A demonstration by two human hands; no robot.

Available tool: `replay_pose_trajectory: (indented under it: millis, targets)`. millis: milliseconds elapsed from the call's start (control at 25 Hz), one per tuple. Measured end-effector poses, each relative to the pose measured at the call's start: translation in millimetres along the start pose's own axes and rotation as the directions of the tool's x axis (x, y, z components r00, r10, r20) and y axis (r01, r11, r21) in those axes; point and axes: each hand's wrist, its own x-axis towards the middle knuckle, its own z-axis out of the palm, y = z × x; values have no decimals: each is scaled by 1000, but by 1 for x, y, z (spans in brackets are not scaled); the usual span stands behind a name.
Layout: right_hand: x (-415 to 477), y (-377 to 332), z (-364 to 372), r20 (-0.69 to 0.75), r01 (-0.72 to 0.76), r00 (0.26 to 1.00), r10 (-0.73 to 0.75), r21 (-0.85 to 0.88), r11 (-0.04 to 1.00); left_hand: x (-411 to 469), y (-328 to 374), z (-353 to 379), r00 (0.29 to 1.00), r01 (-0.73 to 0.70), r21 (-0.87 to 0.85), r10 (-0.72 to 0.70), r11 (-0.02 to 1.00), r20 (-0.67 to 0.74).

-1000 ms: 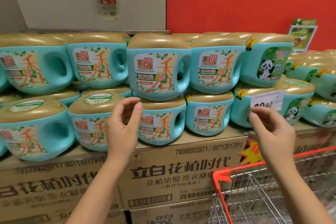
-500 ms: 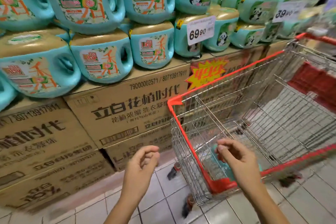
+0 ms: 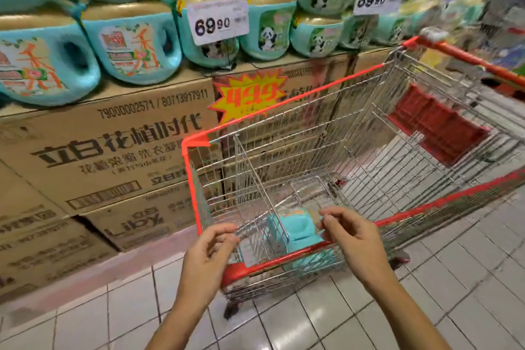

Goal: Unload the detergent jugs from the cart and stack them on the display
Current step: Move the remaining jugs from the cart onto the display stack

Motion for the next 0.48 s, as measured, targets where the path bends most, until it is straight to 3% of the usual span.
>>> replay_pose_trajectory:
  millis: [120, 320, 400, 480]
  targets:
    - [33, 1, -34, 49, 16, 999, -11, -109, 994, 16, 15, 47, 1000, -8, -9, 9, 1000, 16]
    - [120, 12, -58, 127, 8, 991, 36, -330, 944, 105, 30, 117, 988, -126, 157, 110, 980, 106]
    - [160, 26, -59, 159, 10, 986, 53, -371, 928, 158, 18, 149, 973, -219, 359, 174, 907, 154]
    - [199, 46, -54, 172, -27, 980, 104, -399, 917, 207, -1, 176, 963, -264, 585, 175, 767, 206]
